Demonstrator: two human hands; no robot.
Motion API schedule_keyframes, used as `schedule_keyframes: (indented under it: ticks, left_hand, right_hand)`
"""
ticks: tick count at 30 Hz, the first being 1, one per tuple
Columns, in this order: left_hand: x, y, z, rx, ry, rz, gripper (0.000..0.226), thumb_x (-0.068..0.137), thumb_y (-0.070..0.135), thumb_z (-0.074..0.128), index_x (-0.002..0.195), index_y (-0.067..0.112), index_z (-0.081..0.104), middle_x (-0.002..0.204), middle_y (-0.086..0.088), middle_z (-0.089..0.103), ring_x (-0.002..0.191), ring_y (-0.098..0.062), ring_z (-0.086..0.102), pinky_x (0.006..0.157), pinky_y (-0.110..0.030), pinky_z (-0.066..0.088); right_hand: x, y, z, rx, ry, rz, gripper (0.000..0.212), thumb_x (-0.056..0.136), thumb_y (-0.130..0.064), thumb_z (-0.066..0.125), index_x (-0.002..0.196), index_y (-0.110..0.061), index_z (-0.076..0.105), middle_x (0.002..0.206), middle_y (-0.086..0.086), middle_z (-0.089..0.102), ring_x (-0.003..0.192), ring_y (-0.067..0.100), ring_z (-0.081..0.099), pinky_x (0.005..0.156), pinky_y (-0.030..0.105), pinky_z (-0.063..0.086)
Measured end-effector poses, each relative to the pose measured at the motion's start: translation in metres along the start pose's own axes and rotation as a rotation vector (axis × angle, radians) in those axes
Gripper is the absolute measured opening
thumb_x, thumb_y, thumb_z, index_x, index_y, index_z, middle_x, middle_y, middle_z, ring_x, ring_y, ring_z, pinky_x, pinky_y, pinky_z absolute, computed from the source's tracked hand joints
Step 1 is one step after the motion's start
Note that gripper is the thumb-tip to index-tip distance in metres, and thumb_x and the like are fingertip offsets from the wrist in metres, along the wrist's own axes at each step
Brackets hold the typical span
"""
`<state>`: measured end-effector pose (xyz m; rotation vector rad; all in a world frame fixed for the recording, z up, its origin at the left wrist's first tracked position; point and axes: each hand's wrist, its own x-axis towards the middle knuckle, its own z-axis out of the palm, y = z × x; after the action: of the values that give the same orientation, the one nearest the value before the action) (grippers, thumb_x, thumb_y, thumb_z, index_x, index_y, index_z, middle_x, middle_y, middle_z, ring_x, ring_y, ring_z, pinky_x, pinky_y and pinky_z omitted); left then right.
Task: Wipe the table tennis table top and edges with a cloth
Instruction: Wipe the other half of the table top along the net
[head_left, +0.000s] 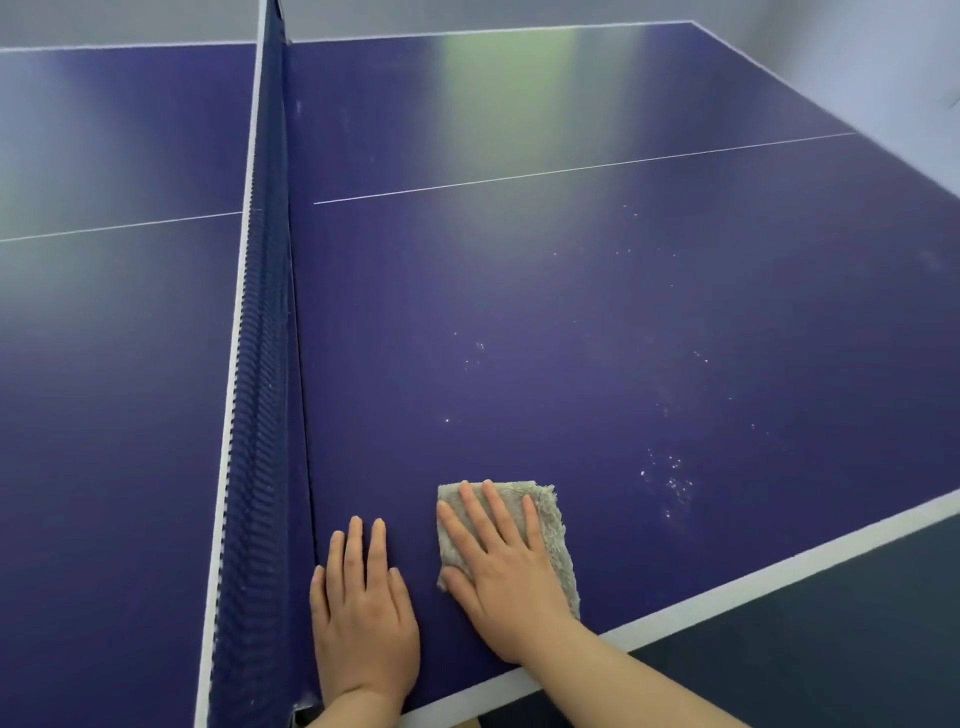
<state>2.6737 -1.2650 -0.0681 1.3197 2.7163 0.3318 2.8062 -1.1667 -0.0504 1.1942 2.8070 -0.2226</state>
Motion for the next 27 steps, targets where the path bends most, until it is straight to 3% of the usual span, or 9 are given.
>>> schedule_keyframes:
  ticks: [3,7,10,12,14,18,20,23,27]
  left_hand:
    - [0.000,0.001,0.000,-0.012,0.011,0.000,0.056,0.093,0.030,0.027,0.142,0.013,0.047,0.149,-0.009,0.045,0.140,-0.026,0.034,0.111,-0.045,0.022]
    - [-0.001,-0.001,0.002,-0.022,0.013,0.004,0.057,0.093,0.031,0.027,0.143,0.013,0.047,0.149,-0.010,0.044,0.140,-0.027,0.034,0.111,-0.046,0.023]
    - [0.000,-0.001,0.004,-0.016,0.027,0.014,0.056,0.093,0.030,0.027,0.142,0.013,0.046,0.149,-0.010,0.044,0.139,-0.027,0.034,0.110,-0.047,0.022]
    - [0.000,-0.001,0.006,-0.012,0.043,0.007,0.056,0.093,0.031,0.027,0.142,0.013,0.046,0.149,-0.009,0.044,0.139,-0.027,0.035,0.110,-0.047,0.023]
    - [-0.001,-0.001,0.007,-0.007,0.057,-0.004,0.056,0.092,0.031,0.026,0.143,0.014,0.046,0.149,-0.009,0.044,0.139,-0.027,0.035,0.110,-0.047,0.023]
    - [-0.001,0.000,0.005,-0.009,0.078,-0.002,0.056,0.091,0.031,0.027,0.141,0.014,0.046,0.146,-0.011,0.047,0.136,-0.030,0.037,0.108,-0.051,0.027]
    - [0.000,0.003,0.006,-0.015,0.099,-0.005,0.055,0.089,0.031,0.028,0.137,0.014,0.046,0.141,-0.015,0.049,0.131,-0.035,0.041,0.103,-0.056,0.032]
    - [0.013,0.016,0.004,-0.048,0.113,-0.015,0.055,0.086,0.034,0.031,0.132,0.014,0.052,0.132,-0.019,0.049,0.124,-0.040,0.043,0.095,-0.063,0.038]
    - [0.029,0.043,0.007,-0.030,0.024,0.143,0.057,0.090,0.034,0.029,0.137,0.016,0.054,0.141,-0.012,0.050,0.133,-0.031,0.040,0.105,-0.054,0.031]
  right_hand:
    - [-0.029,0.000,0.004,0.011,-0.008,0.069,0.065,0.095,-0.055,0.038,0.153,-0.027,0.035,0.160,-0.001,0.033,0.148,0.025,0.028,0.111,0.053,0.018]
    - [-0.043,-0.014,0.007,0.027,-0.105,-0.072,0.068,0.091,-0.057,0.041,0.153,-0.030,0.035,0.159,-0.004,0.035,0.149,0.020,0.024,0.113,0.053,0.018]
    - [-0.014,-0.007,-0.005,0.011,-0.136,-0.254,0.064,0.098,-0.055,0.022,0.157,-0.032,0.010,0.164,-0.006,0.009,0.153,0.021,0.001,0.121,0.058,-0.005]
    - [0.008,0.000,-0.019,0.039,-0.163,-0.216,0.067,0.093,-0.057,0.002,0.155,-0.035,-0.009,0.162,-0.009,-0.016,0.148,0.016,-0.023,0.113,0.051,-0.024]
    - [0.016,0.010,-0.021,0.029,-0.155,-0.093,0.070,0.089,-0.058,-0.006,0.154,-0.036,-0.016,0.161,-0.010,-0.025,0.145,0.014,-0.031,0.113,0.050,-0.027]
    - [-0.010,0.025,-0.007,0.013,-0.042,0.168,0.061,0.101,-0.055,0.022,0.155,-0.028,0.031,0.162,-0.002,0.028,0.150,0.020,0.015,0.113,0.052,0.013]
    - [-0.029,0.019,-0.003,0.033,-0.064,0.201,0.063,0.095,-0.056,0.034,0.150,-0.028,0.042,0.157,-0.002,0.038,0.146,0.021,0.031,0.109,0.052,0.021]
    - [-0.043,0.005,0.004,0.023,-0.065,0.096,0.068,0.089,-0.059,0.041,0.150,-0.029,0.042,0.156,-0.003,0.040,0.145,0.019,0.033,0.108,0.052,0.022]
    - [-0.019,0.010,-0.006,-0.024,-0.067,-0.021,0.060,0.100,-0.055,0.029,0.155,-0.032,0.029,0.161,-0.007,0.029,0.150,0.016,0.022,0.113,0.050,0.013]
